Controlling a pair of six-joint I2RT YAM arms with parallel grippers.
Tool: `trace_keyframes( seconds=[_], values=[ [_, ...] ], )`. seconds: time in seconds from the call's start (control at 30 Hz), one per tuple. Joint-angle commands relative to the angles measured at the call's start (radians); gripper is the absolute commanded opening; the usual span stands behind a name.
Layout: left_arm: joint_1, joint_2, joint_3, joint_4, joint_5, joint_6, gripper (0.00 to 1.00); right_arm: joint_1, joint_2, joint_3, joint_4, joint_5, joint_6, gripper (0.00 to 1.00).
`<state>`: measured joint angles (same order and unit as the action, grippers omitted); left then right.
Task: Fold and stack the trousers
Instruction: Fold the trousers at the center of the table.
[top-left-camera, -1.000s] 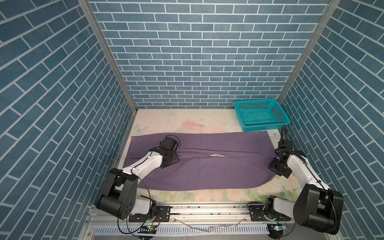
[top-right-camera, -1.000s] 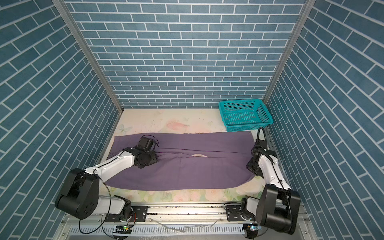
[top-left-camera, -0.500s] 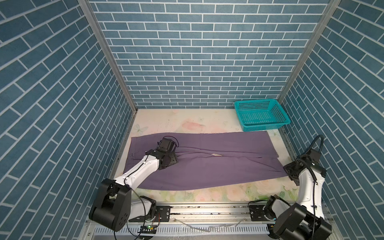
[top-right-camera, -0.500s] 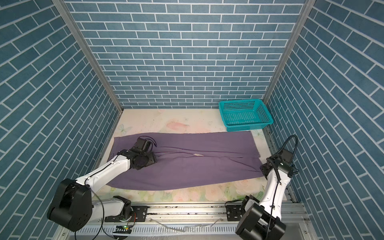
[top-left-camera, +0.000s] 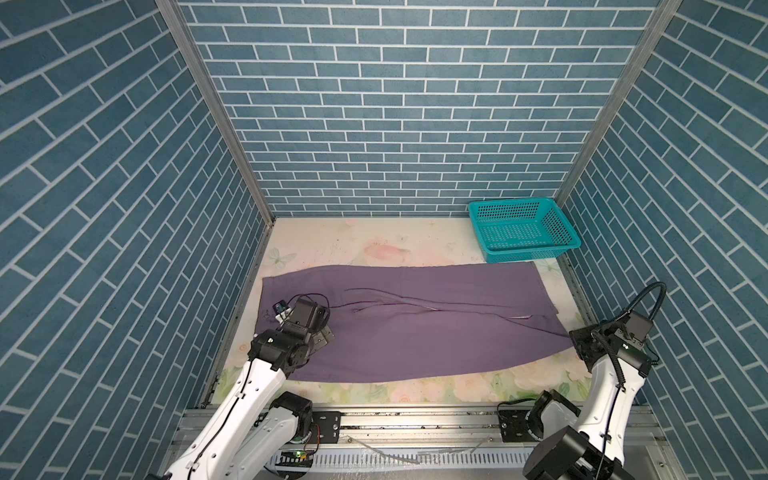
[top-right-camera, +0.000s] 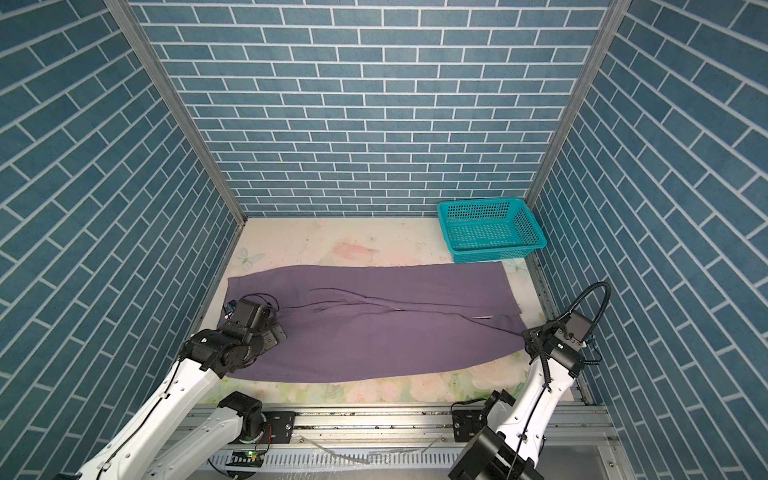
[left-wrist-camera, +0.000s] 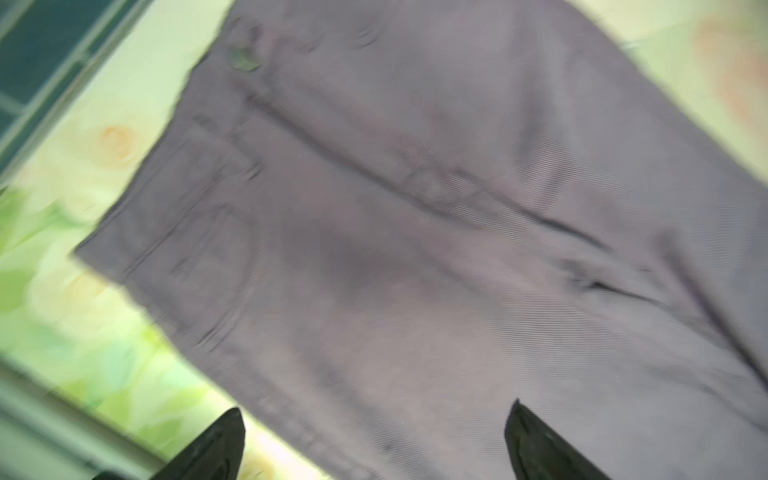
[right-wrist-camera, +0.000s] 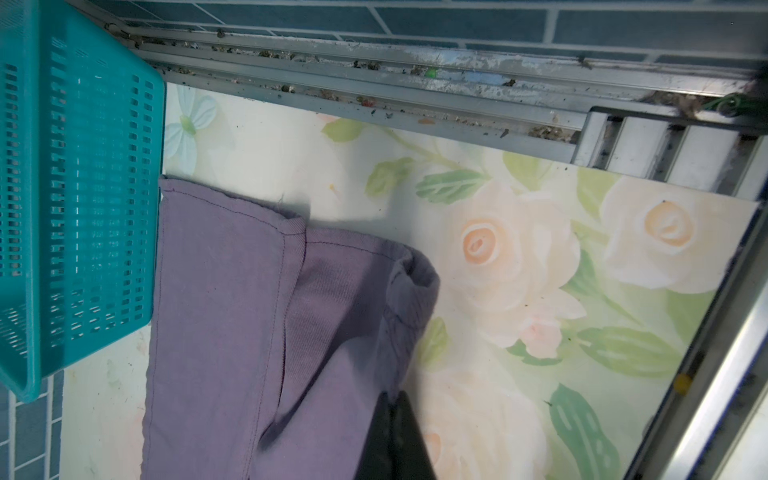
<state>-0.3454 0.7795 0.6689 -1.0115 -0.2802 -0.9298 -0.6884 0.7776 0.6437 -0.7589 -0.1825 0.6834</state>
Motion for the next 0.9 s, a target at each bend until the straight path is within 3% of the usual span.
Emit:
trace_keyframes(
  seconds=[0.0,0.07,0.2,0.33,0.57,0.8,0.87],
  values=[
    [0.010,0.017,-0.051,-0.140,-0.062,-0.105,0.99,0.003,-0.031,-0.021,0.045,-0.036,0.043,0.00],
    [0.039,0.029,-0.085,-0.126,-0.058,-0.127,0.99,0.015,-0.030,-0.031,0.064,-0.049,0.049,0.00],
    [0.185,0.005,-0.172,-0.048,0.036,-0.094,0.99,0.036,0.015,-0.037,0.096,-0.065,0.041,0.00],
    [0.266,0.010,-0.178,-0.024,0.042,-0.070,0.99,0.040,0.060,-0.044,0.130,-0.091,0.041,0.00],
    [0.487,0.101,-0.288,0.194,0.235,0.013,0.99,0.040,0.102,-0.035,0.160,-0.097,0.035,0.00],
    [0.538,0.194,-0.315,0.339,0.259,0.046,0.92,0.038,0.121,-0.019,0.169,-0.100,0.039,0.00],
    [0.546,0.214,-0.312,0.370,0.272,0.057,0.81,0.038,0.118,-0.016,0.159,-0.091,0.038,0.00]
  ],
)
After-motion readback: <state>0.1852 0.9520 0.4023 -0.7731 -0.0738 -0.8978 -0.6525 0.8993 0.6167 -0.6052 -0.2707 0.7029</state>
